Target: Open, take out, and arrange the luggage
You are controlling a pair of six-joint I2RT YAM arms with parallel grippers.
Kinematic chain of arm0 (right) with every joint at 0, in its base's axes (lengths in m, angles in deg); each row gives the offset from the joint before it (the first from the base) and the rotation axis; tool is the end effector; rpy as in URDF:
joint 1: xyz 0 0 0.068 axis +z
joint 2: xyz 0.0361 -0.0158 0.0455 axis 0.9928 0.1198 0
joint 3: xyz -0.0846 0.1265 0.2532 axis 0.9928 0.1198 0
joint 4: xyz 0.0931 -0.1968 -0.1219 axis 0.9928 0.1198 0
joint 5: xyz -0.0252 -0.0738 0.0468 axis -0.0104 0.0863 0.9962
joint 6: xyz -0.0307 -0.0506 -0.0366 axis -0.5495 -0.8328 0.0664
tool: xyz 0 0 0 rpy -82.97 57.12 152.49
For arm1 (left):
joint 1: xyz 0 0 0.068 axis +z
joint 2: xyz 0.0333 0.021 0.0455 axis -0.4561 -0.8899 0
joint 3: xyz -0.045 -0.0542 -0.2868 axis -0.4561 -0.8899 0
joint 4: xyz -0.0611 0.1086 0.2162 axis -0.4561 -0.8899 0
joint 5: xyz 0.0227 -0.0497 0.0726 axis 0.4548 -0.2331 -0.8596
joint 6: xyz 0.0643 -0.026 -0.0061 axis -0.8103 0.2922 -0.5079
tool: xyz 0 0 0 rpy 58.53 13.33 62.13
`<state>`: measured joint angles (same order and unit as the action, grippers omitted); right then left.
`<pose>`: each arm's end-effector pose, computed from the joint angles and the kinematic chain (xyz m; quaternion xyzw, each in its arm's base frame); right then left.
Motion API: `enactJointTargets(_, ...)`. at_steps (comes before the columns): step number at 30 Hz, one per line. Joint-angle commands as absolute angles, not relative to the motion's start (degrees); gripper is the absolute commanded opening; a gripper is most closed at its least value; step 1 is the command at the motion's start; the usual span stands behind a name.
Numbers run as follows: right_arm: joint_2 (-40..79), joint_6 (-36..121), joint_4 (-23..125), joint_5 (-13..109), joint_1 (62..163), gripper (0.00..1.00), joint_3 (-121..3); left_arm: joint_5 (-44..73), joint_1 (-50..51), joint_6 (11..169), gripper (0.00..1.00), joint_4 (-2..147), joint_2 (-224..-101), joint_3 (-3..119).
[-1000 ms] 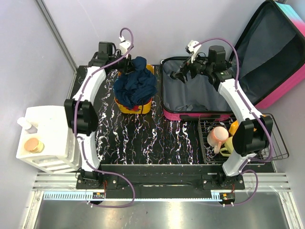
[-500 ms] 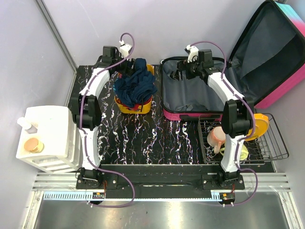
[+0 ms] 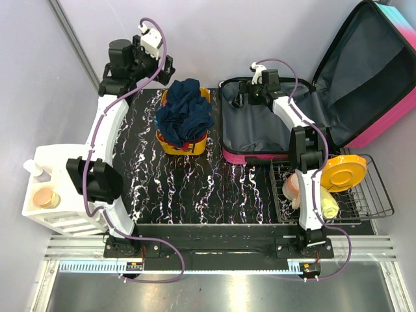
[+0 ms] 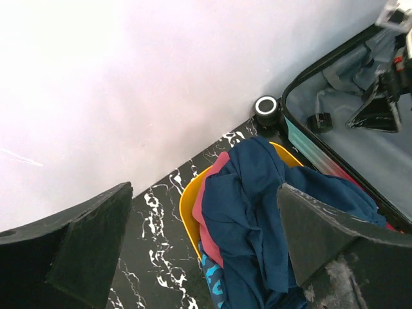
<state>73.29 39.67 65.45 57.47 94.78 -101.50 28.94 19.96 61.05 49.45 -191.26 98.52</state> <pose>0.5562 0.1320 0.2382 -0.1320 0.8587 0.1944 0.4554 0.4290 -0.0760 0.4578 0.2812 0.7219 -0.0993 0.6244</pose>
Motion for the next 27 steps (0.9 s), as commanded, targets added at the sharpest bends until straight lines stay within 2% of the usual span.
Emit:
enactJointTargets(1,76.3,28.9,63.6,59.0,94.8,0.95,-106.8,29.1,20.2,60.2,0.99,51.5,-188.5,95.3)
enactJointTargets(6,79.8,18.9,64.6,60.6,95.0,0.95,-110.1,31.0,20.3,61.1,0.99,51.4,-187.5,94.5)
enactJointTargets(17,88.3,8.3,67.5,63.0,96.8,0.94,-119.6,31.3,20.3,61.7,0.99,51.3,-186.8,92.9)
enactJointTargets(23,91.2,2.2,66.6,63.1,98.1,0.85,-121.9,31.4,20.3,61.7,0.99,51.3,-186.4,92.6)
enactJointTargets(27,92.4,-0.3,66.3,63.0,98.6,0.67,-122.6,31.2,20.3,61.5,0.99,51.3,-186.3,92.3)
